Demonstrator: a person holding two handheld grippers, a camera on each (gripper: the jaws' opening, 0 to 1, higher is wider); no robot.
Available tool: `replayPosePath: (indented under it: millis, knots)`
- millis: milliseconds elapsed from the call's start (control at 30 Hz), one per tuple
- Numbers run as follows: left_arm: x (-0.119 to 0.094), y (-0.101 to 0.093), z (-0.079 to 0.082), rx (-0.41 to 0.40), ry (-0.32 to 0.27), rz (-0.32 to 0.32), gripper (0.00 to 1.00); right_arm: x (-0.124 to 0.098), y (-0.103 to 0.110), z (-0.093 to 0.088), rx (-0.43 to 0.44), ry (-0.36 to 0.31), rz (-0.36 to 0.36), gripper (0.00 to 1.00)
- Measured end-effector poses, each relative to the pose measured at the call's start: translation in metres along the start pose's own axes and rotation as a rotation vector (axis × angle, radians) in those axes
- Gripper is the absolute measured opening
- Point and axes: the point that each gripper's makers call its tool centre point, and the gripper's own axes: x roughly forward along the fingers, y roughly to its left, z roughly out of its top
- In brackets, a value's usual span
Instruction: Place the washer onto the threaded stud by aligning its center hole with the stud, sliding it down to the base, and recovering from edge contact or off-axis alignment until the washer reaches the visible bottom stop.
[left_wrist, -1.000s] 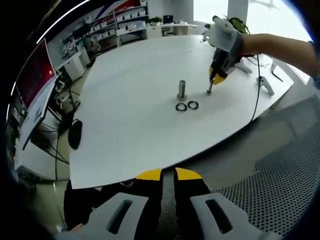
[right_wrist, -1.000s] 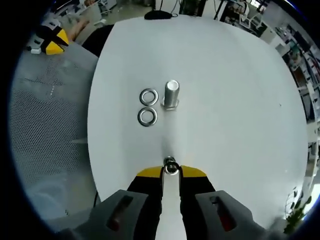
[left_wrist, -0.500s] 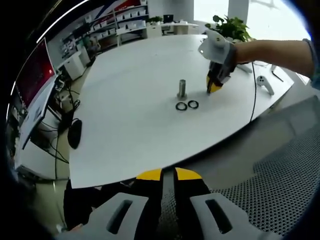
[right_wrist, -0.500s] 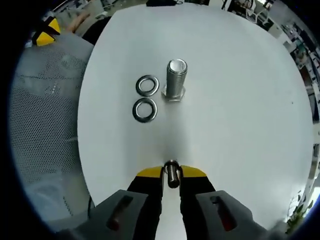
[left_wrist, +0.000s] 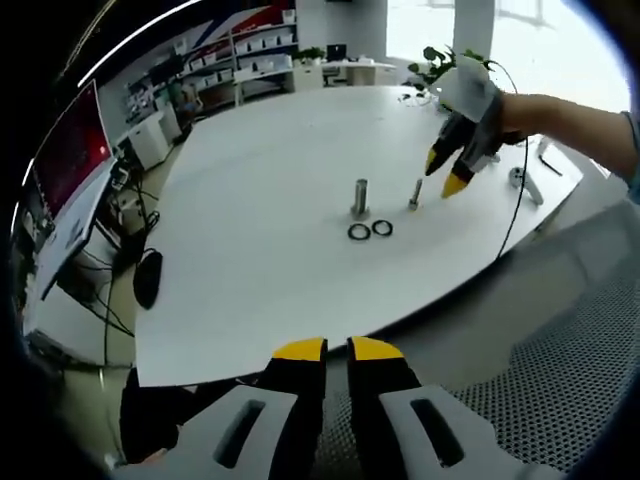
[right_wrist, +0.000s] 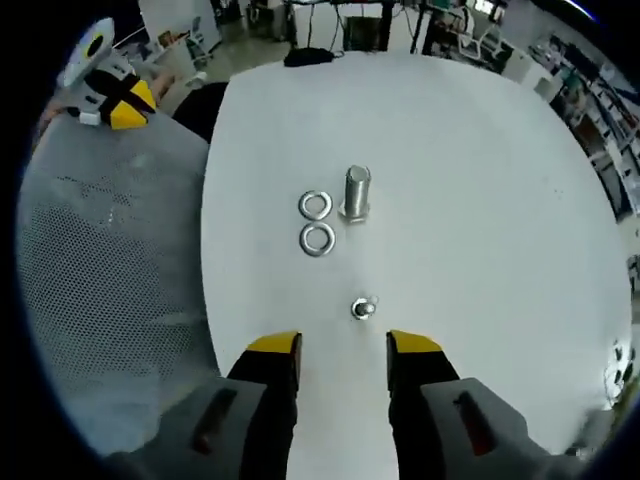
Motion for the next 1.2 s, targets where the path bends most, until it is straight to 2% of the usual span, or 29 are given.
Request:
replayPosePath:
  millis: [67,133,200,233,300,367,433,600,767,833,1000,1133,1200]
  knots:
    - [0.001,0.0,-0.005,0.007,0.029,0.002,0.05,-0.022,0.006,0.002,0.053,-0.072,-0.012,0.38]
    - [0.0,0.0,0.0,-0.001,0.003,-0.001,0.05,-0.035,0.009,0.003,0.076,-0.121,-0.02,0.4]
    - [-0.001,0.0,0.003,0.0,-0.015,-0.002,0.06,-0.055,0.015,0.005,0.117,-0.21,-0.037,0.41]
    - [-0.001,0.0,0.002,0.001,-0.013,-0.003,0.06,-0.067,0.02,0.007,0.153,-0.269,-0.046,0.41]
    - [0.0,0.0,0.0,0.005,-0.002,-0.005,0.06,-0.08,0.026,0.008,0.203,-0.332,-0.048,0.42]
    - [0.0,-0.001,0.0,0.007,0.003,-0.005,0.06,-0.099,0.034,0.01,0.279,-0.433,-0.071,0.44]
    - [0.0,-0.001,0.0,0.006,0.0,-0.005,0.06,-0.111,0.041,0.01,0.314,-0.493,-0.097,0.44]
    - [0.0,-0.001,0.001,0.007,-0.005,-0.006,0.05,-0.13,0.064,0.005,0.353,-0.577,-0.13,0.45]
    - [-0.001,-0.002,0.0,0.006,-0.004,-0.011,0.05,-0.137,0.088,0.0,0.365,-0.602,-0.156,0.46]
    - [-0.001,-0.002,0.001,0.002,-0.007,-0.01,0.05,-0.136,0.097,-0.007,0.383,-0.587,-0.173,0.46]
    - [-0.003,0.0,0.001,-0.008,-0.018,0.001,0.05,-0.127,0.122,-0.023,0.356,-0.521,-0.201,0.46]
    - [-0.003,-0.001,0.001,-0.009,-0.02,-0.002,0.05,-0.122,0.132,-0.02,0.378,-0.541,-0.178,0.45]
    - [-0.003,-0.001,0.001,-0.013,-0.019,0.001,0.05,-0.118,0.137,-0.017,0.363,-0.532,-0.193,0.45]
